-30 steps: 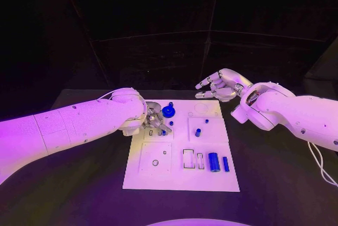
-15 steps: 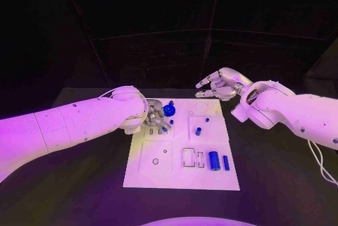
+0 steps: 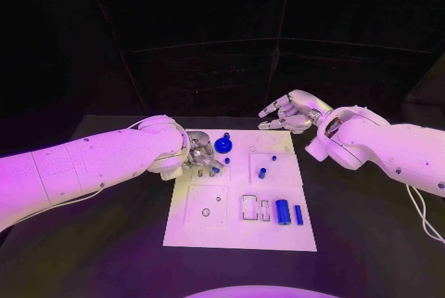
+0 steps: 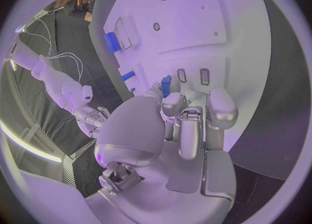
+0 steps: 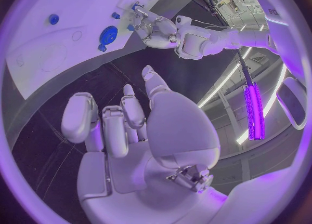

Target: Assemble the parts on the task board

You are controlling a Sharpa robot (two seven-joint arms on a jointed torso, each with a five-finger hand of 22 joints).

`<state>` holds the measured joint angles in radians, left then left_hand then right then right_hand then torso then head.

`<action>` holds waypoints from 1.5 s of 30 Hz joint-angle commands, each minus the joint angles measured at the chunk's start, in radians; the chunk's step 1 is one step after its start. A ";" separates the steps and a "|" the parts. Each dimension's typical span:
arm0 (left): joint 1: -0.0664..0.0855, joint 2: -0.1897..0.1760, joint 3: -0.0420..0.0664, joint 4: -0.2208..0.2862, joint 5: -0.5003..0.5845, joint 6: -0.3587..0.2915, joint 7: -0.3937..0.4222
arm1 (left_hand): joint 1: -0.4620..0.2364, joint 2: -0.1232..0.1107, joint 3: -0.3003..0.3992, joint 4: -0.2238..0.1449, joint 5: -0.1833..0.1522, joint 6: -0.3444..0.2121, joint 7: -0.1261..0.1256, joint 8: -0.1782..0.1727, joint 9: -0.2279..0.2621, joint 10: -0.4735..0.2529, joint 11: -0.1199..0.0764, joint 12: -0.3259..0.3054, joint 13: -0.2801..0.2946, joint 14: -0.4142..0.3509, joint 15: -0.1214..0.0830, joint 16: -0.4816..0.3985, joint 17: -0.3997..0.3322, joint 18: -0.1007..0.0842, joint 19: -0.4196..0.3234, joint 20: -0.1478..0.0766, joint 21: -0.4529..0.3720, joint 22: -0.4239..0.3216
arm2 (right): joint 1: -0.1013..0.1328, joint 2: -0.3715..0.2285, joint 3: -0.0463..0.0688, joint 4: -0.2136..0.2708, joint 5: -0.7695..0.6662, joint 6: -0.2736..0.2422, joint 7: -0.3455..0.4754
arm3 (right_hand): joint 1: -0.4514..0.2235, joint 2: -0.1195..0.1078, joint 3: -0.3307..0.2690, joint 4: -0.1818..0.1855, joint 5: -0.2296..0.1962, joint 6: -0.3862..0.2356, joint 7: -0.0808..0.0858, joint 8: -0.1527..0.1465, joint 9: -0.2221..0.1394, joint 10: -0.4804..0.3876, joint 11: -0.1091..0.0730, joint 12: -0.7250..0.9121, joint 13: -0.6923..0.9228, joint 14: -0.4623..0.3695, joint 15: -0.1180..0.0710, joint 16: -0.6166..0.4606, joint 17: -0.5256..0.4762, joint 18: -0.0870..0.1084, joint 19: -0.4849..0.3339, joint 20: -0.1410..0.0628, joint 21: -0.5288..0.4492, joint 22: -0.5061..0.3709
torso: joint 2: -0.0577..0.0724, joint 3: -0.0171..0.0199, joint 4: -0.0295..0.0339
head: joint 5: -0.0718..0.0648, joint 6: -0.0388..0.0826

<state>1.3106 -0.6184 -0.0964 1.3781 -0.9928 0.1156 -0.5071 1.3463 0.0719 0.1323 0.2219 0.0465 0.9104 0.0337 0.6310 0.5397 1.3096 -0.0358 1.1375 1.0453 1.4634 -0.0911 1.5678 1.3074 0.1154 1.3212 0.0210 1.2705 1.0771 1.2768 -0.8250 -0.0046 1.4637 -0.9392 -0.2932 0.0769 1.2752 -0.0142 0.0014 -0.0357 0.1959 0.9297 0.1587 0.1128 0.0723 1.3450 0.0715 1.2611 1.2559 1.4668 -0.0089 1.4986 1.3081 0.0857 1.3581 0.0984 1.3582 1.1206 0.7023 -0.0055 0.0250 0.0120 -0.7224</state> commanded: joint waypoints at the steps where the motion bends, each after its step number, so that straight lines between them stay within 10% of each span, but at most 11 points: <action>1: 0.001 -0.013 0.000 0.020 0.050 -0.068 0.004 | -0.054 -0.032 0.260 -0.163 -0.002 -0.001 0.003 0.011 0.010 0.008 0.001 0.001 -0.001 0.107 0.001 0.003 0.263 -0.012 -0.006 0.001 -0.002 0.005 | 0.002 0.002 0.001 -0.002 -0.004 0.017 -0.002 | 0.008 0.003 -0.007 -0.002 -0.001 -0.005 -0.001 0.005 -0.001 -0.004 -0.001 -0.003 -0.001 0.064 0.002 -0.007 0.085 0.005 -0.007 0.001 -0.005 -0.001 | 0.000 0.0002 0.0002 | 0.003 0.001; 13: -0.017 -0.070 -0.001 0.092 -0.067 -0.170 0.011 | -0.146 -0.110 0.443 -0.184 0.001 0.003 0.000 0.032 0.030 0.022 -0.001 0.014 0.008 0.107 0.000 0.003 0.263 -0.015 0.005 0.000 0.006 0.026 | 0.002 0.002 0.001 -0.010 -0.004 0.024 -0.002 | 0.008 0.003 -0.008 -0.002 -0.002 -0.005 -0.001 0.005 -0.001 -0.004 -0.001 -0.002 -0.001 0.064 0.002 -0.007 0.085 0.005 -0.007 0.001 -0.005 -0.002 | -0.001 0.0023 0.0039 | 0.009 -0.001; 45: -0.038 -0.041 -0.017 0.058 -0.134 -0.098 -0.005 | -0.156 -0.120 0.459 -0.188 0.001 0.003 0.000 0.034 0.033 0.024 -0.001 0.016 0.010 0.107 -0.001 0.003 0.263 -0.015 0.006 -0.001 0.006 0.028 | 0.002 0.004 0.000 -0.013 -0.004 0.027 -0.001 | 0.007 0.004 -0.011 -0.001 -0.002 -0.005 -0.001 0.006 -0.001 -0.005 -0.001 -0.003 -0.002 0.063 0.002 -0.007 0.084 0.005 -0.008 0.001 -0.006 -0.004 | -0.001 0.0018 0.0017 | 0.026 -0.013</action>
<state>1.2719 -0.6602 -0.1129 1.4370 -1.1089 -0.0114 -0.5072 1.1853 -0.0550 0.4640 0.1545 0.0427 0.9096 0.0361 0.6604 0.5713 1.3275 -0.0391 1.1493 1.0547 1.4634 -0.0910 1.5677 1.3074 0.1158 1.3207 0.0216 1.2745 1.1050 1.2768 -0.8217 -0.0048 1.4495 -0.9416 -0.2726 0.0728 1.2752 -0.0142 -0.0040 -0.0356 0.1957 0.9298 0.1586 0.1125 0.0722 1.3450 0.0715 1.2611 1.2545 1.4668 -0.0089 1.4947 1.3076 0.0854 1.3582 0.0984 1.3582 1.1179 0.7019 -0.0041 0.0258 0.0374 -0.7343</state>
